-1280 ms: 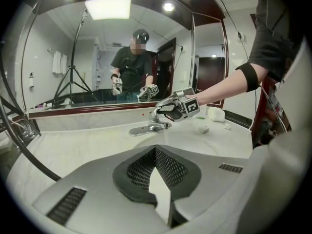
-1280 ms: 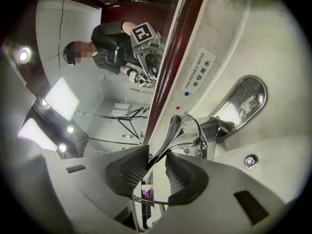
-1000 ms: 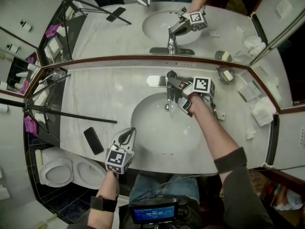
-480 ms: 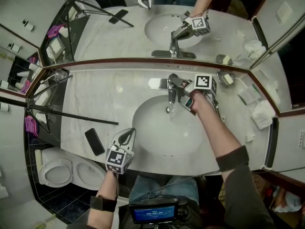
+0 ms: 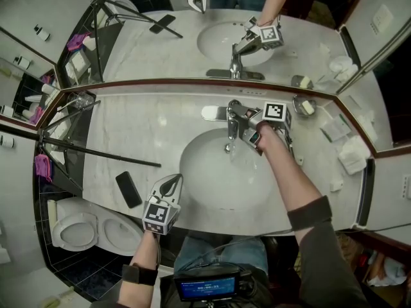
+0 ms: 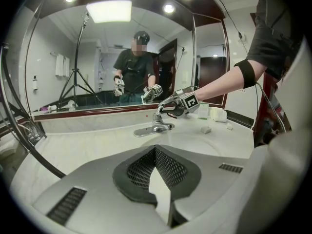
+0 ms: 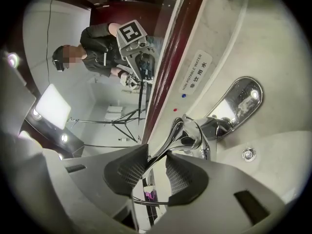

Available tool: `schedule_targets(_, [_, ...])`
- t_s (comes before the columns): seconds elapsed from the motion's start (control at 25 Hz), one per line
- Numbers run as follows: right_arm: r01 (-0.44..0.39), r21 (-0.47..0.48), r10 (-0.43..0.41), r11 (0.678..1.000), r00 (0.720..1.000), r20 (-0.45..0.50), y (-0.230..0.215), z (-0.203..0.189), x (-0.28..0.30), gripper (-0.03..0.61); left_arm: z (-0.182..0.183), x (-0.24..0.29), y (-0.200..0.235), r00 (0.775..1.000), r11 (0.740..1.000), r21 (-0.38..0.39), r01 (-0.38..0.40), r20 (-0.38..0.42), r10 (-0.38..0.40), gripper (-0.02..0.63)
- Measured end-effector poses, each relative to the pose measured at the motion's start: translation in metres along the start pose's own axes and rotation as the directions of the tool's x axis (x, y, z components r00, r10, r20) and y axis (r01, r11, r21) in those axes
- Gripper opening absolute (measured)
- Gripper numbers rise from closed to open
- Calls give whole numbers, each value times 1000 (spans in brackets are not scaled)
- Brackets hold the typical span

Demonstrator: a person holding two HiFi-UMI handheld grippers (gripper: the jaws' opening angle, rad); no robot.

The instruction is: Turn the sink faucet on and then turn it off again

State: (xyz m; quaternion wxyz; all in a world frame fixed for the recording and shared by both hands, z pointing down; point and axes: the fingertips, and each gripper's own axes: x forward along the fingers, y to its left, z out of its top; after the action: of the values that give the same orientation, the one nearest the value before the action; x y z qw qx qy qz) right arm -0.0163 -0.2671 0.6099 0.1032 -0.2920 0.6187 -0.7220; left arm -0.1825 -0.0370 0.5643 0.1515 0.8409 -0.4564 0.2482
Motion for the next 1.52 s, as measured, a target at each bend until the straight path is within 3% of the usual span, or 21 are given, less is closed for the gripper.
schedule_targets(0.2, [55,-2,-55,999,998,24,-10,-3,-8,137,10,-5,-3,1000,1000,1,-7,21,7,0])
schedule_targets(0.48, [88,-134,-82,987,995,48,13,-9,-46,147,28,-18,-4,998,1000,6,0,68,0,0])
schedule_targets(0.6, [120,-281,-108,952,992,59,27,-18,-75,102,34,-21,-7,996,1000,8,14,85,-14,0])
schedule_targets(0.76, [52,-420,-19,906,996,83,56,-38,-106,76,43,-20,-9,995,1000,6,28,98,-29,0])
schedule_targets(0.88, [96,-562,-26,822,991,131,67,-46,-139,18,47,-20,-11,994,999,-3,36,104,-36,1])
schedule_targets(1.0, [135,-590,-30,796,982,184,61,-60,-170,0,50,-19,-13,993,999,-9,45,109,-44,1])
schedule_targets(1.08, [180,-648,-50,740,976,213,58,-72,-189,0,52,-18,-15,992,999,-12,52,112,-50,1])
schedule_targets(1.12, [207,-691,-66,693,972,226,56,-79,-197,2,53,-17,-16,992,998,-15,56,113,-54,1])
schedule_targets(1.28, [326,-831,-136,450,945,297,38,-104,-226,6,55,-16,-20,991,998,-19,65,118,-62,1])
schedule_targets(1.36, [367,-862,-161,349,930,331,24,-116,-238,9,55,-16,-21,991,998,-17,67,118,-64,1])
schedule_targets(1.44, [396,-877,-183,272,916,356,12,-128,-246,9,55,-17,-22,991,997,-17,69,119,-66,1])
schedule_targets(1.52, [414,-881,-199,230,906,374,2,-136,-252,11,56,-18,-24,990,997,-12,73,118,-71,1])
